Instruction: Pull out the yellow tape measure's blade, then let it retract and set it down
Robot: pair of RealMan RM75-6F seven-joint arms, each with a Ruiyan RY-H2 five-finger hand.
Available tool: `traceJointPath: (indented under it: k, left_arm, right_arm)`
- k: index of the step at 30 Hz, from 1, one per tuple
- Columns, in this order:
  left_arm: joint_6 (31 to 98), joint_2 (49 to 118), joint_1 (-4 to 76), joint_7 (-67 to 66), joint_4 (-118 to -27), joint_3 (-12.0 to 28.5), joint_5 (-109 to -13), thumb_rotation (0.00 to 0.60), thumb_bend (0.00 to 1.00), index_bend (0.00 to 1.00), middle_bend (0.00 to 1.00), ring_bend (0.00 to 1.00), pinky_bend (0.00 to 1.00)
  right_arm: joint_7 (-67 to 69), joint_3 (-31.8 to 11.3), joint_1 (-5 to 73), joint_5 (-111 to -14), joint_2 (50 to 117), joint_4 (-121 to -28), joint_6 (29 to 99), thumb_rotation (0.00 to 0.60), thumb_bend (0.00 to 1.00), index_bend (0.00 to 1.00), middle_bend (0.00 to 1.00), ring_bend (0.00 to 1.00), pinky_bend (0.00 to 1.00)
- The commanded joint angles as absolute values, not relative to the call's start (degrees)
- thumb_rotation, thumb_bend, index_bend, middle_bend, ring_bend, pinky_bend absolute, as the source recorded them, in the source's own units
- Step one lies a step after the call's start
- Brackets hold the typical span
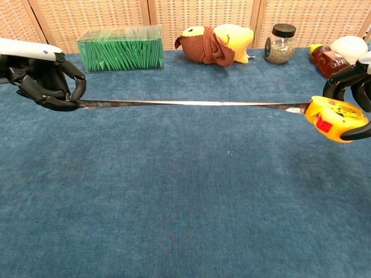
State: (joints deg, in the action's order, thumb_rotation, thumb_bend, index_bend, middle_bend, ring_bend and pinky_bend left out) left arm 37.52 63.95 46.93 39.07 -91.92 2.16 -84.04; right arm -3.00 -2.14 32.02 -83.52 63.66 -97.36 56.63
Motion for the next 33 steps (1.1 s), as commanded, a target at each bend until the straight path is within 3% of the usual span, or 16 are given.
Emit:
traceJointPath:
  k: [1,27,30,33]
  left_arm:
    - [36.46,65.98,48.3,37.2,-92.15,3.42,-82.59,0.6,0.35,0.6,0.94,0.92,0.93]
    - [33.37,80.78,57.28,20.07,-89.47,11.13,-67.19,0.596,0.33,0.6,0.94,0.92,0.93]
    - [33.04,80.95,57.74,18.45,-89.78,11.18,-65.64,0.594,0.31,0.55,0.93,0.89,0.92]
    - [32.5,80.59,58.04,17.34,-90.22,11.05,-64.63,0.596,0.3,0.42,0.83,0.8,0.91]
  right_arm:
    - [-3.56,-2.53,32.25,-83.36,63.83,-98.13,56.64,0.388,0.23,0.54,0.59,0.6,0.57]
    - [-6.19,-4.68,33.85,-80.58,66.7,-100.73,55.84,0.389,0.23,0.55,0.59,0.6,0.57]
    - [-5.85,-4.68,33.88,-80.79,66.89,-100.45,55.94,0.386,0.23,0.55,0.59,0.6,0.57]
    - [-5.54,-4.64,33.89,-80.97,66.99,-100.11,55.99,0.39,0.23,0.55,0.59,0.6,0.57]
